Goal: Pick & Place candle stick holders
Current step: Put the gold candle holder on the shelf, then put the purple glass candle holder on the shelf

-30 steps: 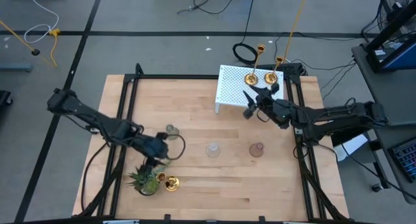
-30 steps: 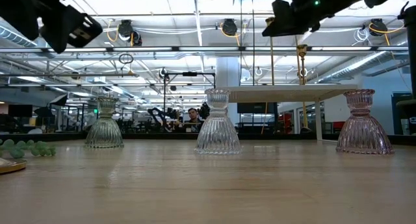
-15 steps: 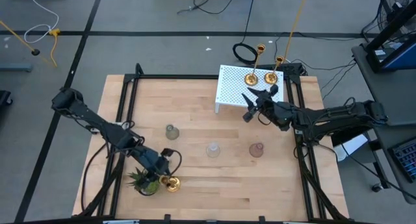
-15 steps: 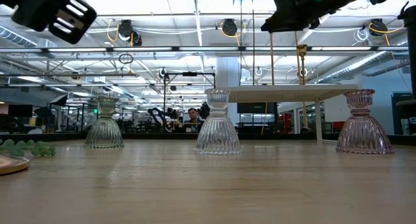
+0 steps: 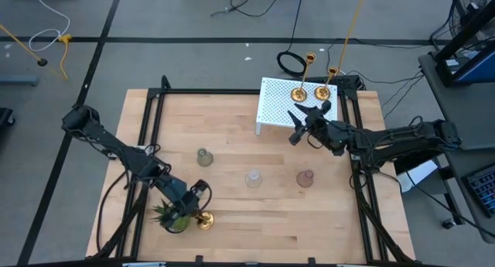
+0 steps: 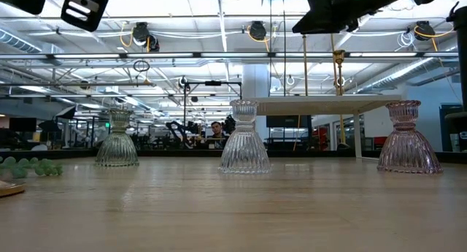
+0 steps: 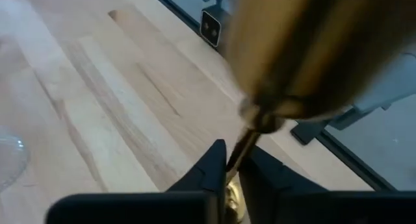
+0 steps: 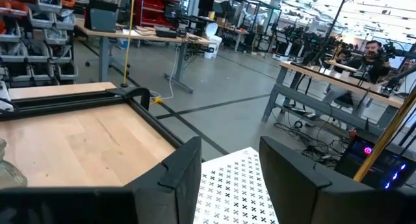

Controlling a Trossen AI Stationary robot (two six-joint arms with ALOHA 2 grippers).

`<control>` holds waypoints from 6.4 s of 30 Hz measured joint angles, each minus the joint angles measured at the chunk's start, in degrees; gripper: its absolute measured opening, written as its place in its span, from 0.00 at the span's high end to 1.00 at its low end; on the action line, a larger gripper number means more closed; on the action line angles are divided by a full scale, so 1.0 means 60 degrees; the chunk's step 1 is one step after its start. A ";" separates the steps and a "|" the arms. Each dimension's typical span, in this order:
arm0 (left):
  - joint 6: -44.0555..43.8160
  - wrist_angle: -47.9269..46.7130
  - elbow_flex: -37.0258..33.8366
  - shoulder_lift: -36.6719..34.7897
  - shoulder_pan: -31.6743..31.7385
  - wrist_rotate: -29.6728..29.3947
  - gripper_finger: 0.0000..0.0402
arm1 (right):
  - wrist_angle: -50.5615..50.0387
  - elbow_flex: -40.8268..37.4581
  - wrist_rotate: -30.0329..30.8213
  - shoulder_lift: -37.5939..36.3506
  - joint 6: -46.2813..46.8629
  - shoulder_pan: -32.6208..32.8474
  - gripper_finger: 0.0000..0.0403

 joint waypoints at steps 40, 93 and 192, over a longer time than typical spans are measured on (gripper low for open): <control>0.1188 0.1135 0.7560 0.3621 0.7645 -0.1002 0.93 | -0.0746 -0.0511 0.0000 0.0000 0.1237 0.0000 0.64; 0.1368 0.1626 0.8808 0.6663 1.0528 0.0243 0.63 | -0.0535 -0.2346 -0.1792 0.0000 0.2656 0.0310 0.64; 0.0195 0.2420 0.0448 -0.0047 0.6841 -0.0263 0.68 | -0.0898 -0.5503 -0.6472 -0.3403 0.0738 0.2992 0.49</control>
